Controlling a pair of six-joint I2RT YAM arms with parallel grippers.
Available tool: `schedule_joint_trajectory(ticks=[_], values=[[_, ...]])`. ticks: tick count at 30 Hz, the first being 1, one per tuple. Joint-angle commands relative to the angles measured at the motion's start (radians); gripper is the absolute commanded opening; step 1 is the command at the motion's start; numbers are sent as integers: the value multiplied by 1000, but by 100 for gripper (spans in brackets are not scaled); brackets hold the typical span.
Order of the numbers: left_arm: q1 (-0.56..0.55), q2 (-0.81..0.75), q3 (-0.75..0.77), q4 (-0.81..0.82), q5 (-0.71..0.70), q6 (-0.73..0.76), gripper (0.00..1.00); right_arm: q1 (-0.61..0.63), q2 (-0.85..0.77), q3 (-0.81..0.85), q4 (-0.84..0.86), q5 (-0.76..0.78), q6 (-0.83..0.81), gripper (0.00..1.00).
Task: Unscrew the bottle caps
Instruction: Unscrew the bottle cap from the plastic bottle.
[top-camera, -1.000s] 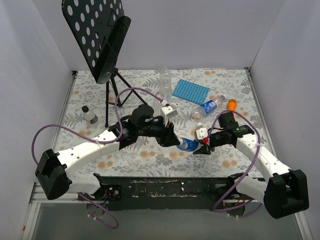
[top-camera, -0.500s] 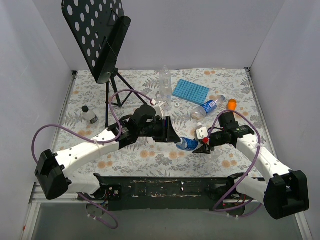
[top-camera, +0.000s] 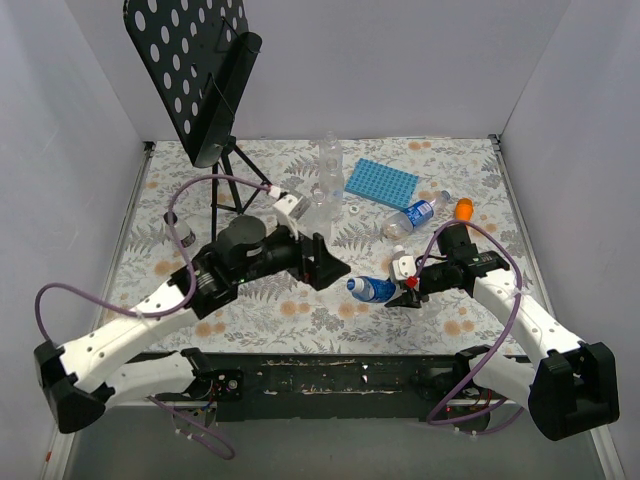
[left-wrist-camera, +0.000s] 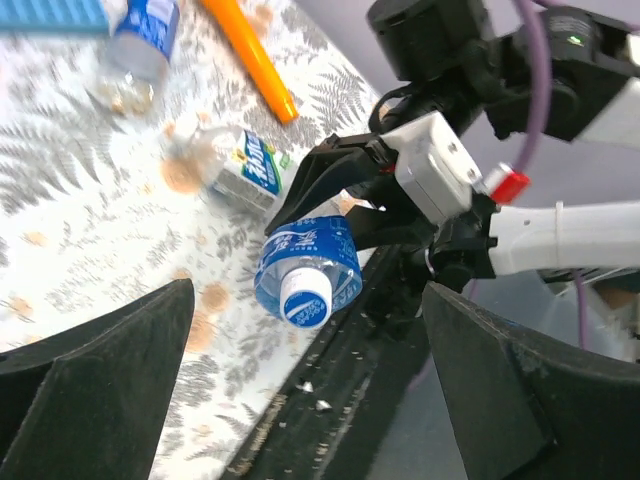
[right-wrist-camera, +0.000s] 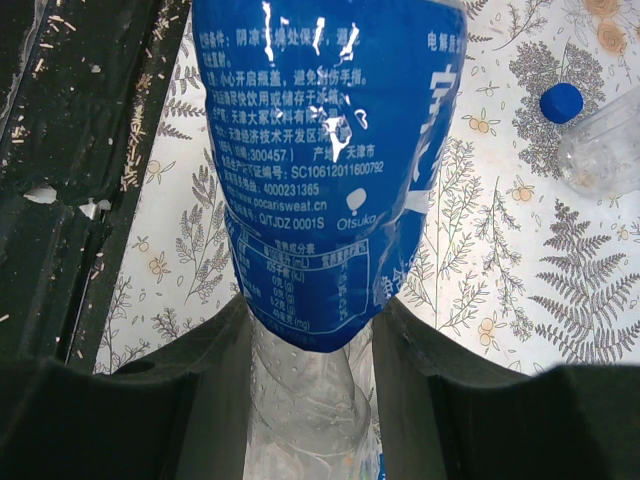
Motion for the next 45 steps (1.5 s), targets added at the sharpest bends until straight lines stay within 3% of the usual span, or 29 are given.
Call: schedule_joint_trajectory(ticks=[1, 7, 12, 31, 45], values=[[-1, -159, -121, 97, 9, 297, 98, 2, -9, 1, -4, -40, -15, 17], [1, -288, -290, 116, 204, 661, 98, 2, -3, 2, -13, -40, -26, 17], [1, -310, -327, 142, 278, 795, 98, 0, 7, 2, -18, -42, -29, 17], [1, -127, -239, 123, 357, 1002, 98, 0, 17, 2, -22, -39, -38, 17], [-2, -17, -195, 125, 411, 1051, 98, 2, 20, 2, -25, -37, -41, 17]])
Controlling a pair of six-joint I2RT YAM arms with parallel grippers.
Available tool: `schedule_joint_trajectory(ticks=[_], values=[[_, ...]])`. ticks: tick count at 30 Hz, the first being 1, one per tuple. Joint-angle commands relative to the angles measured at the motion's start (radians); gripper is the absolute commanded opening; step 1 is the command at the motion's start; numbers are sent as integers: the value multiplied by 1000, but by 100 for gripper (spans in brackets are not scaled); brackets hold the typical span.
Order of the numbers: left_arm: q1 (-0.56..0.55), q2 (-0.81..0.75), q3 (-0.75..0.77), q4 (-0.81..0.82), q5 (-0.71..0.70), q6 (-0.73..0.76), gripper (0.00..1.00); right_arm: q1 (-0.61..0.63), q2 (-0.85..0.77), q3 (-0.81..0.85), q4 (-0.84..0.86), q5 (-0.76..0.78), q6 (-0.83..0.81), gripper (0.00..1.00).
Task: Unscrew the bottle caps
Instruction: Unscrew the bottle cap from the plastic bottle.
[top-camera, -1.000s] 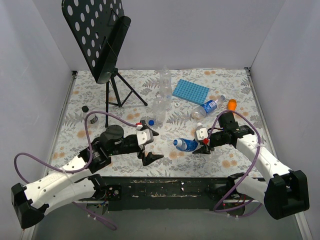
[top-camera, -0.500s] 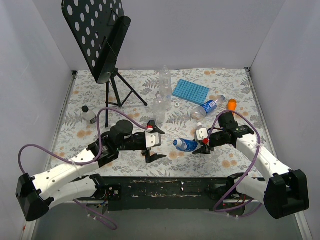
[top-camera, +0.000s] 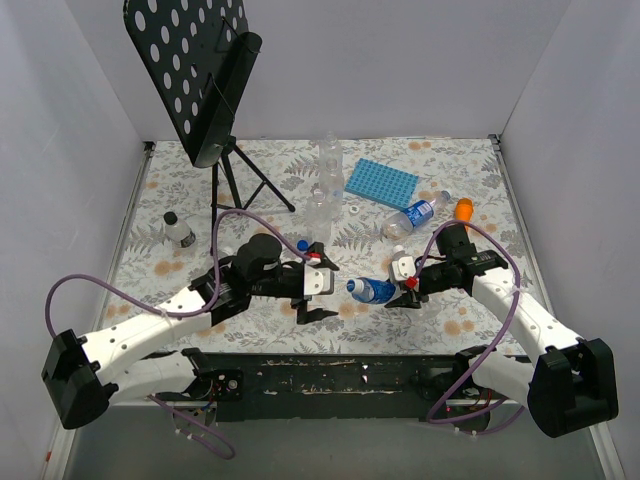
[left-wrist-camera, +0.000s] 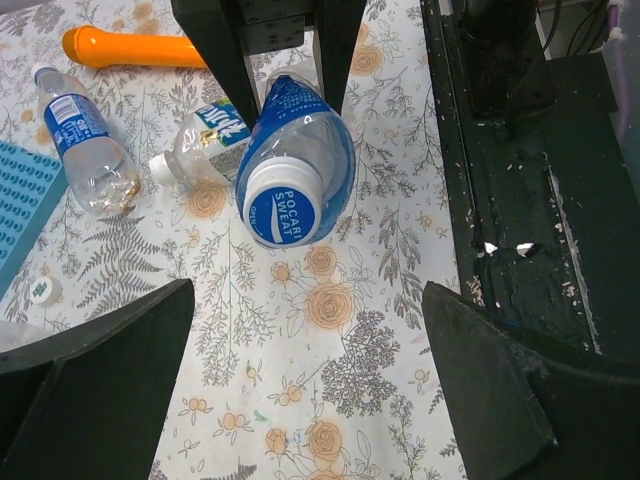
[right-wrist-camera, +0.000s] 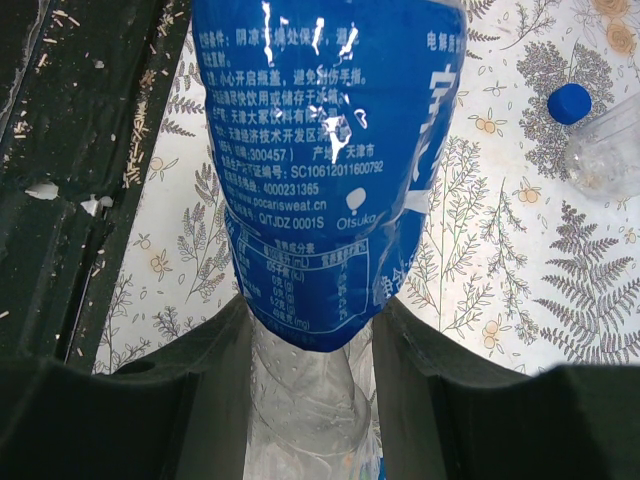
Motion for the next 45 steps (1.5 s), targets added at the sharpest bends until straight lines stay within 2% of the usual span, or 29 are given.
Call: schedule_joint_trajectory(ticks=[1, 9, 21, 31, 34, 35, 38, 43, 45], values=[[-4, 22, 54, 12, 41, 40, 98, 2, 3, 1, -18, -34, -18, 17], [-13, 89, 93, 12, 42, 68, 97, 2, 4, 3, -18, -34, -18, 17], [-30, 178, 144, 55, 18, -49, 62, 0, 3, 3, -19, -34, -20, 17], [-38, 163, 132, 100, 13, -87, 59, 0, 6, 3, -19, -32, -20, 17], [-41, 163, 129, 107, 6, -93, 54, 0, 9, 3, -21, -32, -20, 17], [-43, 164, 129, 108, -1, -96, 52, 2, 7, 3, -21, -32, -20, 17], [-43, 172, 130, 108, -17, -110, 35, 0, 7, 3, -21, -32, -20, 17], [-44, 184, 153, 82, -57, -187, 0, 0, 7, 3, -21, -31, -20, 17], [-44, 187, 169, 68, -89, -277, 0, 0, 7, 3, -19, -29, -18, 17]])
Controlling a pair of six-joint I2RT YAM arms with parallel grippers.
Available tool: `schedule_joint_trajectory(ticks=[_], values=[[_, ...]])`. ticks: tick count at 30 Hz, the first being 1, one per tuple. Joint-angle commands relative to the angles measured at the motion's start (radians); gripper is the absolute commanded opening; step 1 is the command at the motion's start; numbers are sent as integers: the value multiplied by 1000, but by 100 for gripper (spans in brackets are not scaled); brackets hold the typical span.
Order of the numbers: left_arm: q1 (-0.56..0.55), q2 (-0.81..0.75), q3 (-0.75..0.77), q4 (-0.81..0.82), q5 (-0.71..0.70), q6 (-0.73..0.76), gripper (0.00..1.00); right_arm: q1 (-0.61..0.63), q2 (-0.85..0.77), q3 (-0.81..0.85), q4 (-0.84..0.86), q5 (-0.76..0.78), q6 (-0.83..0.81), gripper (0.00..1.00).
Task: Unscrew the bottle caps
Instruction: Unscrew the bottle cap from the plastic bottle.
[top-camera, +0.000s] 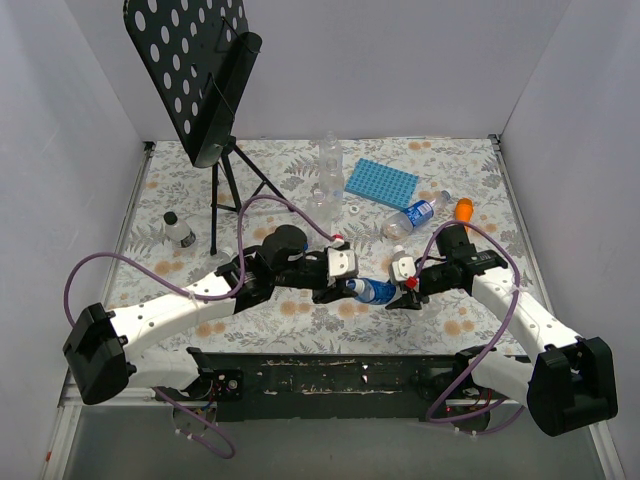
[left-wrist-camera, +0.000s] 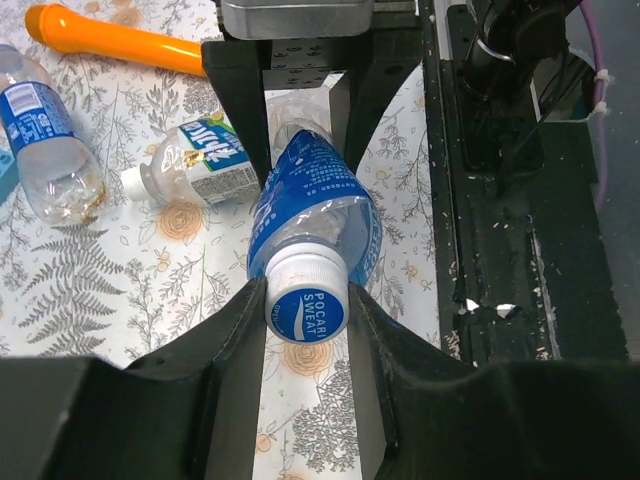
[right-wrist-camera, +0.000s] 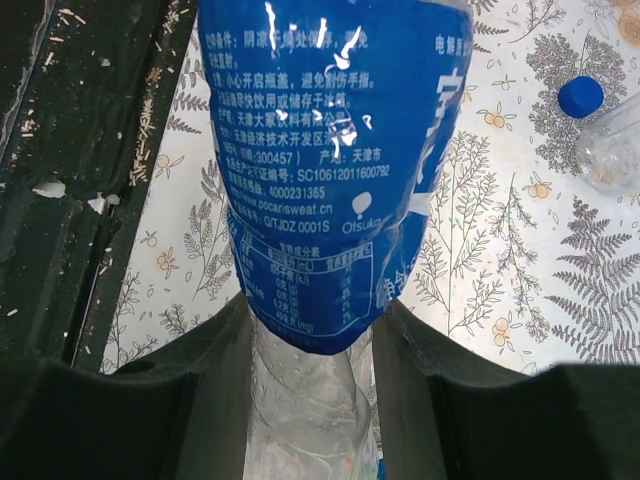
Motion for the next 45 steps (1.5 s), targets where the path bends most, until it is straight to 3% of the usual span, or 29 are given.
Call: schedule_joint_trajectory(ticks=[1, 5, 9, 11, 14, 23, 25, 30, 34, 38, 44, 45], values=[[-3, -3, 72, -25, -83, -191, 0, 0, 1, 5, -3, -28, -11, 17], [-3, 7, 119, -69, -245, -524, 0, 2, 3, 5, 0, -23, -8, 17], [0, 48, 239, -271, -454, -1022, 0, 0, 14, 8, -3, -21, -4, 17], [-1, 45, 238, -296, -465, -1231, 0, 0, 18, 13, -6, -26, -5, 17], [-1, 63, 257, -328, -439, -1373, 0, 0, 21, 13, -9, -28, -7, 17], [-1, 59, 270, -318, -492, -1341, 0, 0, 18, 11, -6, -15, -4, 17], [-1, 50, 255, -304, -489, -1327, 15, 0, 17, 10, -5, -17, -4, 17], [-1, 2, 215, -272, -508, -1293, 35, 0, 18, 10, -6, -18, -2, 17], [-1, -15, 211, -273, -525, -1263, 60, 0, 24, 10, -5, -17, -4, 17], [-1, -33, 208, -279, -528, -1235, 72, 0, 27, 13, -6, -17, -2, 17], [0, -102, 195, -287, -594, -1137, 98, -1, 31, 11, -6, -18, -4, 17], [0, -122, 186, -283, -597, -1104, 98, -1, 27, 13, -8, -20, -2, 17]])
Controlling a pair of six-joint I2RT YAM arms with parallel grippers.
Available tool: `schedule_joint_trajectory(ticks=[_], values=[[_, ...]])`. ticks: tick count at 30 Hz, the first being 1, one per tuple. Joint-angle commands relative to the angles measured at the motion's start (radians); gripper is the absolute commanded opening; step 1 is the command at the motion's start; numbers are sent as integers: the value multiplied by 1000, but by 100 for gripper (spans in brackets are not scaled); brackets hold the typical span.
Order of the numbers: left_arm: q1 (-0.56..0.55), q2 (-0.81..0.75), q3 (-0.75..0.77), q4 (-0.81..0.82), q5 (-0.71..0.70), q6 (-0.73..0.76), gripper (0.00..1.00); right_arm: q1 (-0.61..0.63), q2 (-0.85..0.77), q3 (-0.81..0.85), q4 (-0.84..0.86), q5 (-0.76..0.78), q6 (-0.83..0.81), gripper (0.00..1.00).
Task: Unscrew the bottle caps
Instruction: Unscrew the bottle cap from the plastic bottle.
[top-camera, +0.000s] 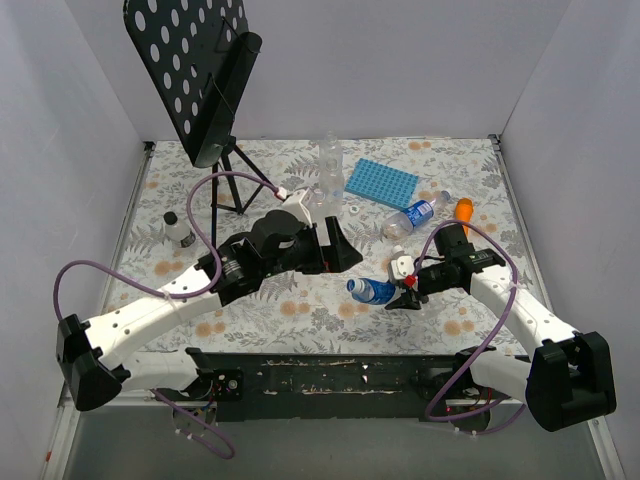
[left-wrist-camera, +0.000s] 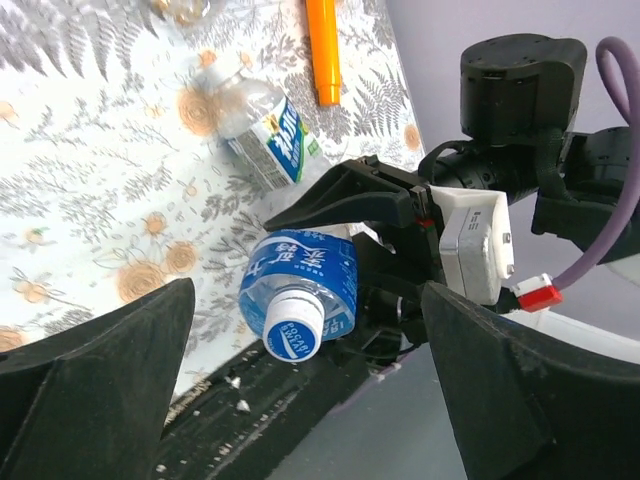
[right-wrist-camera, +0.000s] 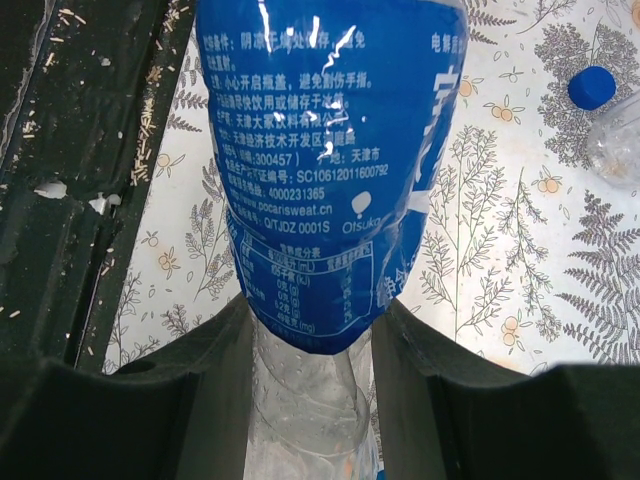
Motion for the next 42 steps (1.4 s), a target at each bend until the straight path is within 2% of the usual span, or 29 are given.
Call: schedule_joint_trajectory(ticks=[1, 7, 11, 14, 16, 18, 26, 42], values=[[2, -114, -29, 23, -55, 146, 98, 3, 3, 14, -19, -19, -17, 17], [2, -236, -113, 86, 2, 413, 98, 5, 1, 14, -22, -22, -17, 17], [2, -294, -179, 120, 173, 669, 98, 3, 3, 14, -24, -27, -18, 17], [2, -334, -227, 109, 386, 943, 98, 5, 3, 14, -22, -27, -18, 17], [2, -363, -261, 116, 442, 1098, 98, 5, 4, 15, -24, -28, -18, 17], [2, -372, -279, 126, 439, 1191, 98, 3, 6, 15, -25, -27, -18, 17], [2, -271, -248, 132, 456, 1314, 98, 3, 12, 14, -25, -27, -24, 17], [2, -162, -224, 205, 479, 1352, 98, 5, 15, 14, -27, -24, -28, 17]])
